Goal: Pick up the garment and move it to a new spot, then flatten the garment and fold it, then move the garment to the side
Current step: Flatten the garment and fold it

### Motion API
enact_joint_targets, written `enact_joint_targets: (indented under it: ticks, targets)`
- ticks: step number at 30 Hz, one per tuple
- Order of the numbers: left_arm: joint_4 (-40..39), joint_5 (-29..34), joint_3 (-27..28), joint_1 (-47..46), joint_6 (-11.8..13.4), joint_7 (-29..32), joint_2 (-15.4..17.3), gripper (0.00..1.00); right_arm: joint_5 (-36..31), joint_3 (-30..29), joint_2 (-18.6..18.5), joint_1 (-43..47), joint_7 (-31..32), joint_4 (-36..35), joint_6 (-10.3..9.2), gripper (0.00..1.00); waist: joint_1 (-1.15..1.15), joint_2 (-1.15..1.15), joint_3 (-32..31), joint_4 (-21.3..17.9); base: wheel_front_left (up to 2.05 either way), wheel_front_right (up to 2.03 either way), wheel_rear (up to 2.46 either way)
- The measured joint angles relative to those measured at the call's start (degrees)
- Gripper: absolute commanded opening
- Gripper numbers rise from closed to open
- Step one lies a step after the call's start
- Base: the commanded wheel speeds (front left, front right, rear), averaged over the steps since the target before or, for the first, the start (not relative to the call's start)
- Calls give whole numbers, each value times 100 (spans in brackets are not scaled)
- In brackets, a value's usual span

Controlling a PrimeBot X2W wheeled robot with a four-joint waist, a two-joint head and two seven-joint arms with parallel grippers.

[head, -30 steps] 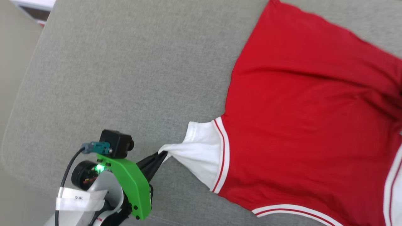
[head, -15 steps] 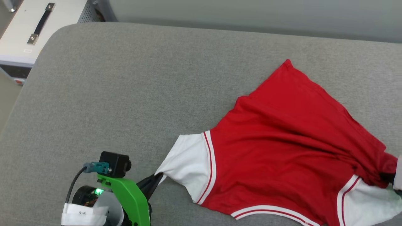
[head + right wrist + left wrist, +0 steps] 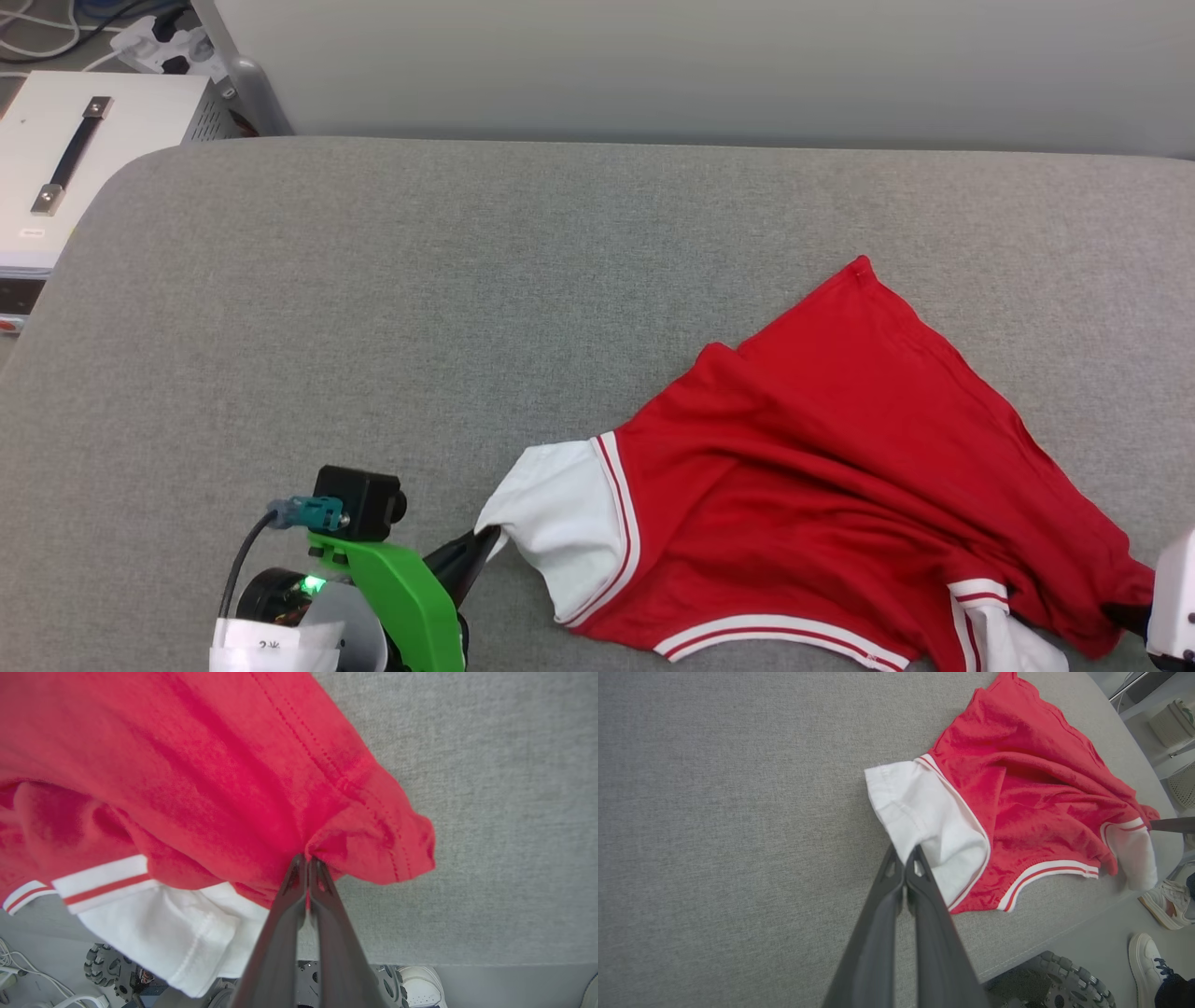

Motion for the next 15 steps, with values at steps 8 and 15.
enact_joint_targets:
  ticks: [8, 15]
  targets:
    - [-240, 47, -7, -9, 48, 52, 27, 0, 87, 107, -167, -160, 124, -477, 0, 100, 0, 0, 142, 50, 0, 0, 0]
    - [-532, 122, -42, -77, 91, 102, 37, 0, 243, 425, -316, -925, 765, -1337, 0, 100, 0, 0, 367, 175, 0, 0, 0]
